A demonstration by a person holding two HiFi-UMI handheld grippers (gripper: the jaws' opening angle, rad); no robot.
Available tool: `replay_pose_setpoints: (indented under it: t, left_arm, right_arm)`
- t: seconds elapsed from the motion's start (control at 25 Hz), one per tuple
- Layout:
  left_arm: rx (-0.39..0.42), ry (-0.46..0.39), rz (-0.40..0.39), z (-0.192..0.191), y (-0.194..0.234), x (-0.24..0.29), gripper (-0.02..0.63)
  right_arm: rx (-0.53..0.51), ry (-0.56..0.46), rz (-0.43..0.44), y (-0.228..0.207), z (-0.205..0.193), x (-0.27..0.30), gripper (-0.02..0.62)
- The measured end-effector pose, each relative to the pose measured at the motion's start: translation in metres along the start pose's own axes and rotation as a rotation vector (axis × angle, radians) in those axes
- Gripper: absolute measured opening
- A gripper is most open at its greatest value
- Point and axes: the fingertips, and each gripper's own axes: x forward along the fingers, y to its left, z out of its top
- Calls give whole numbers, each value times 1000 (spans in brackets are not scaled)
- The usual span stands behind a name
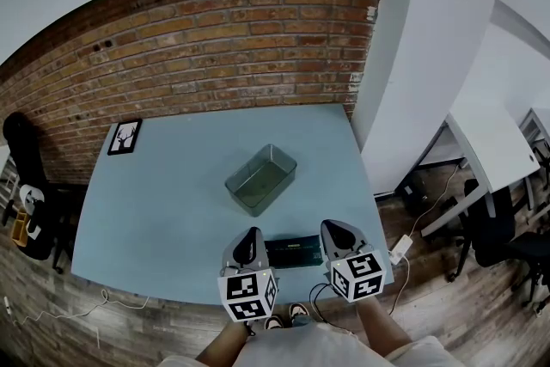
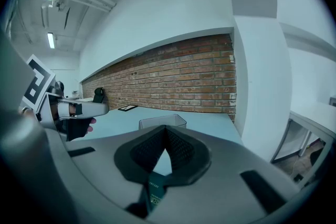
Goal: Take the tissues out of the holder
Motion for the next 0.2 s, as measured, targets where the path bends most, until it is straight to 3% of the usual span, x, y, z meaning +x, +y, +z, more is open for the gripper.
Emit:
replay_pose_setpoints:
  t: [0.2]
  left_arm:
    - [-1, 0, 4, -1, -2, 1, 8]
  right_arm:
    - [3, 1, 2, -2, -2, -1, 4]
